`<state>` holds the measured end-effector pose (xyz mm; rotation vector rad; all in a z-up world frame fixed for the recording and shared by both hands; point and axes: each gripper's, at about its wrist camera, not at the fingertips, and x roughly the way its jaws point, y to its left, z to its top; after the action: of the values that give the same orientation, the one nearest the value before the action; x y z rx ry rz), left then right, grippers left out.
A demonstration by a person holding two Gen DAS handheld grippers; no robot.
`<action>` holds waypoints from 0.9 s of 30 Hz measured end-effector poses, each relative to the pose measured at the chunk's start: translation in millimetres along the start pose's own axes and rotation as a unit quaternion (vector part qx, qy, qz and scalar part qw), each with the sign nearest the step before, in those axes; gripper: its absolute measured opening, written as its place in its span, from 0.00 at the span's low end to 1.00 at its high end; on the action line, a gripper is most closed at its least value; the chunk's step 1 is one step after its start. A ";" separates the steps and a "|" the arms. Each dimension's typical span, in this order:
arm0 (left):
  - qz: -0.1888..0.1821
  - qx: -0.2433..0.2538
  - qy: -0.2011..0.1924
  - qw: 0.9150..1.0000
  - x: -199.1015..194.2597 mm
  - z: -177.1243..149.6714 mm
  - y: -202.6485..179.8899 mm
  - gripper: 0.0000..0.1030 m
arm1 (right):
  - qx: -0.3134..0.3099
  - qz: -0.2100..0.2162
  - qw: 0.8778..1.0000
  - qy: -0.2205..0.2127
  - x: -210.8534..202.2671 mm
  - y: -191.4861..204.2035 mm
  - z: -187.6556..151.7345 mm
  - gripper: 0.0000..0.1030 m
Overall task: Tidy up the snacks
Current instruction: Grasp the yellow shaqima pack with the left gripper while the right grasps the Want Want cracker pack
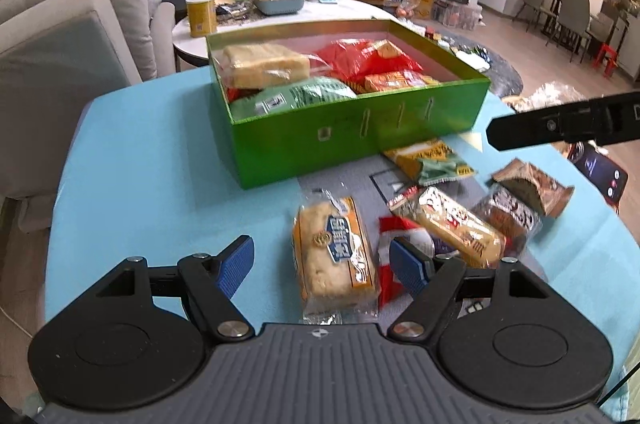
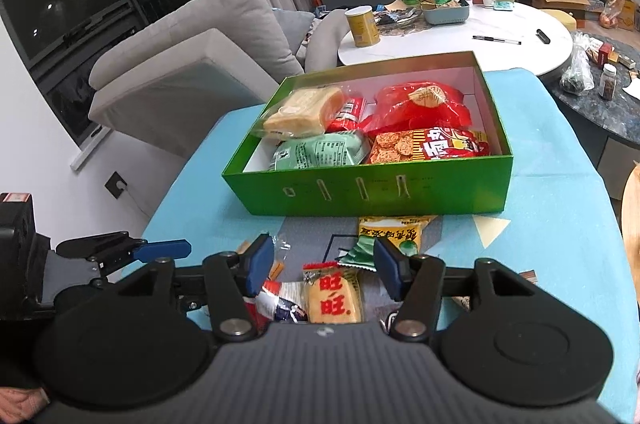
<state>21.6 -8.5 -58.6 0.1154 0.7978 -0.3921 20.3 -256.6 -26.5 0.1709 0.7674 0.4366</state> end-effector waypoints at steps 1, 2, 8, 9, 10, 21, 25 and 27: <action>0.002 0.004 0.003 1.000 2.2 -0.8 -1.1 0.70 | -0.003 -0.003 1.000 0.000 0.8 0.8 -0.5 0.60; 0.006 0.007 0.005 1.000 4.0 -1.7 -1.9 0.70 | -0.005 -0.005 1.000 0.001 1.2 1.3 -1.7 0.60; 0.018 0.006 0.015 1.000 12.8 -3.8 1.1 0.71 | -0.003 -0.016 1.000 0.010 5.3 0.4 -5.0 0.61; 0.019 0.004 0.015 1.000 13.0 -3.8 3.0 0.72 | -0.005 -0.018 1.000 0.011 6.0 1.0 -5.7 0.61; 0.020 0.003 0.015 1.000 13.3 -4.0 4.4 0.72 | -0.010 -0.019 1.000 0.011 6.6 1.2 -6.3 0.61; 0.032 0.016 0.011 0.999 18.1 0.8 4.5 0.70 | -0.071 -0.045 0.996 0.037 21.6 12.0 -24.1 0.61; 0.023 0.024 0.021 0.999 29.8 5.8 -3.0 0.67 | -0.076 -0.046 0.995 0.043 24.5 13.1 -27.1 0.61; 0.016 0.018 0.028 0.999 36.5 8.0 -2.4 0.63 | -0.083 -0.047 0.994 0.047 25.0 14.0 -28.7 0.61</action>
<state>49.1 -23.5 -79.1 0.1731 0.8440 -0.3742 11.5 -233.3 -58.5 -0.0418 0.8238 0.4186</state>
